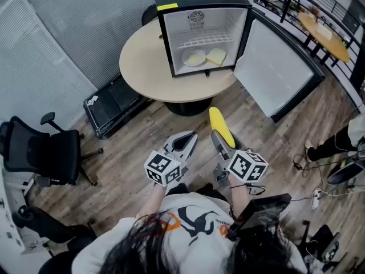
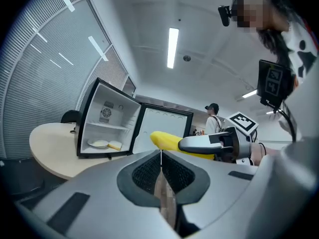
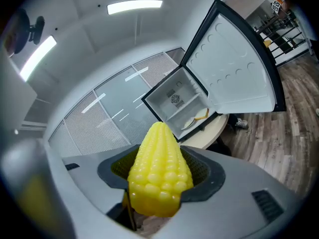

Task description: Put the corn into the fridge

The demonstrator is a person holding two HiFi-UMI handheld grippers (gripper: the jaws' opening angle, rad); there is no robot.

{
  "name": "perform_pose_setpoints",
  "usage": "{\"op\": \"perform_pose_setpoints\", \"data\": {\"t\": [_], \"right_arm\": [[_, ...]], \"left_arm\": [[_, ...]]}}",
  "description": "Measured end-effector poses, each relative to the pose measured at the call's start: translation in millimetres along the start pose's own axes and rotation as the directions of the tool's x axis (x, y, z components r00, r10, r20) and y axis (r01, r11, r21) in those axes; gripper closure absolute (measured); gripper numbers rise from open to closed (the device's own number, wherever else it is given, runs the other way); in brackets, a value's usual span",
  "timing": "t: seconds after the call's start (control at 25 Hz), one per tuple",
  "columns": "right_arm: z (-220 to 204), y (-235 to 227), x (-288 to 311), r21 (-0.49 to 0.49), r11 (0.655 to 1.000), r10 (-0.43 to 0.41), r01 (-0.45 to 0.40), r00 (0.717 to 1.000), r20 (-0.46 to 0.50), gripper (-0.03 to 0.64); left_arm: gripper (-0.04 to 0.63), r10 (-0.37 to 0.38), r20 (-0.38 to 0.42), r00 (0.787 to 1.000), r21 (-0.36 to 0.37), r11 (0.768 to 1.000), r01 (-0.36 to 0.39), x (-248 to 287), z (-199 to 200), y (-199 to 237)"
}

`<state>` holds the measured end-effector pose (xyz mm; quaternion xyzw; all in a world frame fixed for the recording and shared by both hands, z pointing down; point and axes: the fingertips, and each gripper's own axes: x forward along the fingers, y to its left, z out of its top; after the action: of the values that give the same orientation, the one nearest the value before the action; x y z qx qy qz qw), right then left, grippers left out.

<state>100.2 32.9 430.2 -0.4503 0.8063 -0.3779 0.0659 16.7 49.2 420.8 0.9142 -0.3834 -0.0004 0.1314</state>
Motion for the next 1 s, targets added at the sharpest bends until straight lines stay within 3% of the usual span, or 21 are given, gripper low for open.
{"op": "perform_pose_setpoints", "data": {"t": [0.56, 1.0], "right_arm": [[-22, 27, 16, 0.029, 0.999, -0.026, 0.025, 0.999, 0.02, 0.362], [-53, 50, 26, 0.039, 0.998, -0.056, 0.055, 0.998, 0.03, 0.362]], "left_arm": [[0.586, -0.007, 0.014, 1.0, -0.001, 1.0, 0.007, -42, 3, 26], [0.586, -0.058, 0.006, 0.998, -0.002, 0.998, 0.058, -72, -4, 40]]}}
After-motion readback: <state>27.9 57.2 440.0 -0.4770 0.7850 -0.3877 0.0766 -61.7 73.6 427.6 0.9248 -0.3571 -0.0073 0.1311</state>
